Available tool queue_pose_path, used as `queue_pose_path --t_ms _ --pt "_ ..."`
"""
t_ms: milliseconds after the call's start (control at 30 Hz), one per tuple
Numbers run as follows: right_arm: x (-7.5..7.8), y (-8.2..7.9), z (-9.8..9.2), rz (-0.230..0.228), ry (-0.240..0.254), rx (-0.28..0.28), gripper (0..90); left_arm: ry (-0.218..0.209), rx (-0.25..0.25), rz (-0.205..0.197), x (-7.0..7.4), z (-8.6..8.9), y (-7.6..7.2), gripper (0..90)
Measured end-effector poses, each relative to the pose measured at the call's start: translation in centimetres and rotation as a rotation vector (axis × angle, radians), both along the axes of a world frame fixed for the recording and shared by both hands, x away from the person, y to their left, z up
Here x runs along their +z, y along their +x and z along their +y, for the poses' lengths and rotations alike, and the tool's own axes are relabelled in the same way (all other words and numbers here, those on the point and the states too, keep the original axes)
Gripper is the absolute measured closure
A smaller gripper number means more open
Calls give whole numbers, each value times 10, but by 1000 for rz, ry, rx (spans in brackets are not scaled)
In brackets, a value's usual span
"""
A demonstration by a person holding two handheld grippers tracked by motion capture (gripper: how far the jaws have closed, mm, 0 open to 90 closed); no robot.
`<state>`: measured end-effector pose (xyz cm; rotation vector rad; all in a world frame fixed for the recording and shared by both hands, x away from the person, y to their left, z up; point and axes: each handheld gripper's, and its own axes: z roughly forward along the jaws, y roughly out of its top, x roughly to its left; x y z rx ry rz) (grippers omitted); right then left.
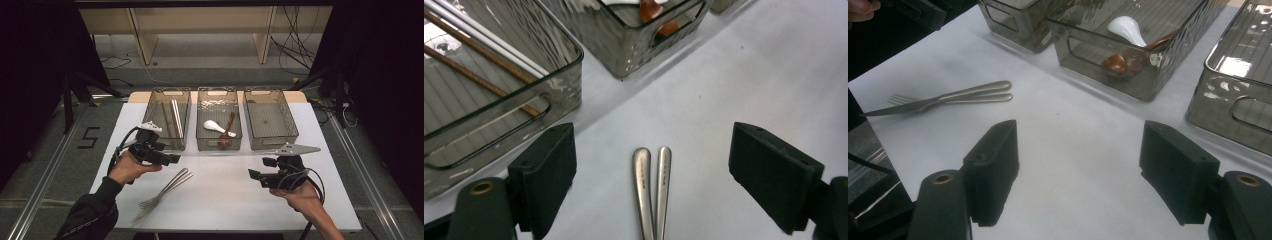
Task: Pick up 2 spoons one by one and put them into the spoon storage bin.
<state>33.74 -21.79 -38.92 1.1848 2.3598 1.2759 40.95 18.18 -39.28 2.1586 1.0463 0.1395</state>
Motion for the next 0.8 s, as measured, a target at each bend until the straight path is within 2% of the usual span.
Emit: queue_pose_path --t_ms 267,500,800 --pt "-2 0 0 5 -2 3 326 48 -12 50 -10 2 -9 183" --pt "-2 0 0 4 -4 7 326 61 -13 52 -14 3 -14 182" --pt "-2 0 0 5 -2 6 326 56 -6 50 -23 4 -23 181"
